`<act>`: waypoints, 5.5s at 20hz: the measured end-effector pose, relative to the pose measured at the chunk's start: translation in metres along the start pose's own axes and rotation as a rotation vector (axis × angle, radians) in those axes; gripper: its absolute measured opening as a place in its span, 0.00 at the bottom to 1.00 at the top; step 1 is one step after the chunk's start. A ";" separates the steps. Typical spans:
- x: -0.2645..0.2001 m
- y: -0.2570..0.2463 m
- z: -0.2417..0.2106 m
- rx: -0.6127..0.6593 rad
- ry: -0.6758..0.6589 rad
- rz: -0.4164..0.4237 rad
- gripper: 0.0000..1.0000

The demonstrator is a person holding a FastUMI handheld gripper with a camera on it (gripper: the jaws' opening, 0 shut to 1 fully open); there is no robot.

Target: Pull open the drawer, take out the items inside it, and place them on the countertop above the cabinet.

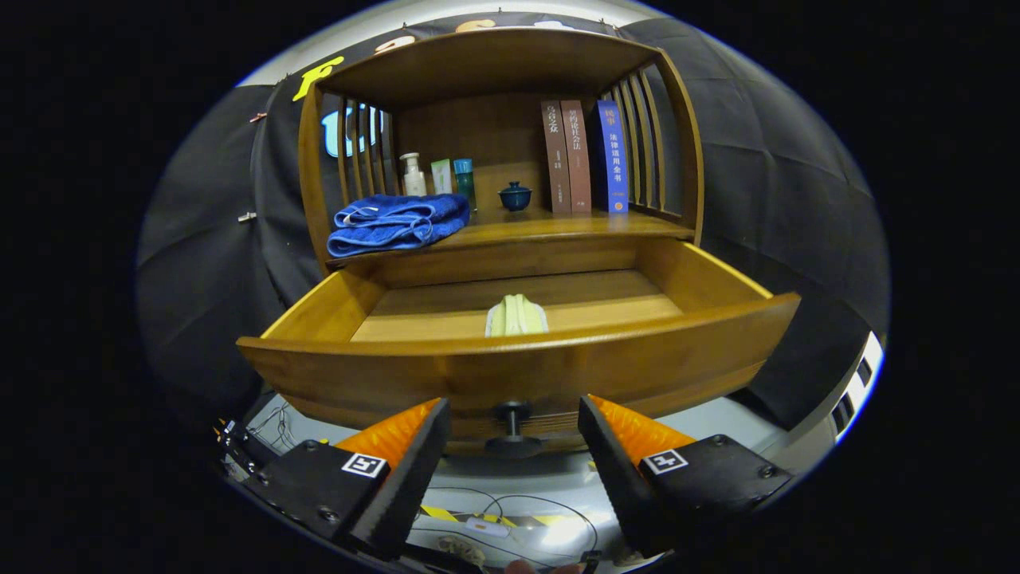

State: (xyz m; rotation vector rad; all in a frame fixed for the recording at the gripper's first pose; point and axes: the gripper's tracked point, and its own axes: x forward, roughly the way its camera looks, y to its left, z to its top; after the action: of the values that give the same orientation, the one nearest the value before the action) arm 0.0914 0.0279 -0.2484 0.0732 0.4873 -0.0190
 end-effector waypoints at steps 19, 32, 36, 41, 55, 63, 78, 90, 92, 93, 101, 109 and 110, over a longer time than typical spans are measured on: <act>0.149 0.014 0.024 -0.060 0.555 -0.014 1.00; 0.169 0.009 0.018 -0.015 0.521 -0.027 0.16; 0.149 0.003 0.018 -0.002 0.500 -0.031 0.16; 0.104 0.001 0.040 -0.027 0.422 -0.026 0.16; 0.103 0.012 0.180 -0.024 0.263 0.013 0.16; 0.194 0.016 0.194 -0.028 0.337 0.011 0.16; 0.227 0.009 0.200 -0.042 0.326 -0.009 0.34; 0.145 -0.003 0.222 -0.062 -0.003 0.002 1.00; 0.114 -0.003 0.219 -0.066 -0.081 0.006 1.00; 0.098 -0.002 0.216 -0.062 -0.120 0.012 1.00; -0.025 0.007 0.150 -0.076 -0.365 0.026 1.00; -0.045 0.006 0.047 -0.031 -0.390 0.021 0.99; -0.043 0.004 0.036 -0.024 -0.386 0.019 0.99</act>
State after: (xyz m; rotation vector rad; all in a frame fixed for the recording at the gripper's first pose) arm 0.0701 0.0292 -0.1967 0.0489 0.1014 -0.0087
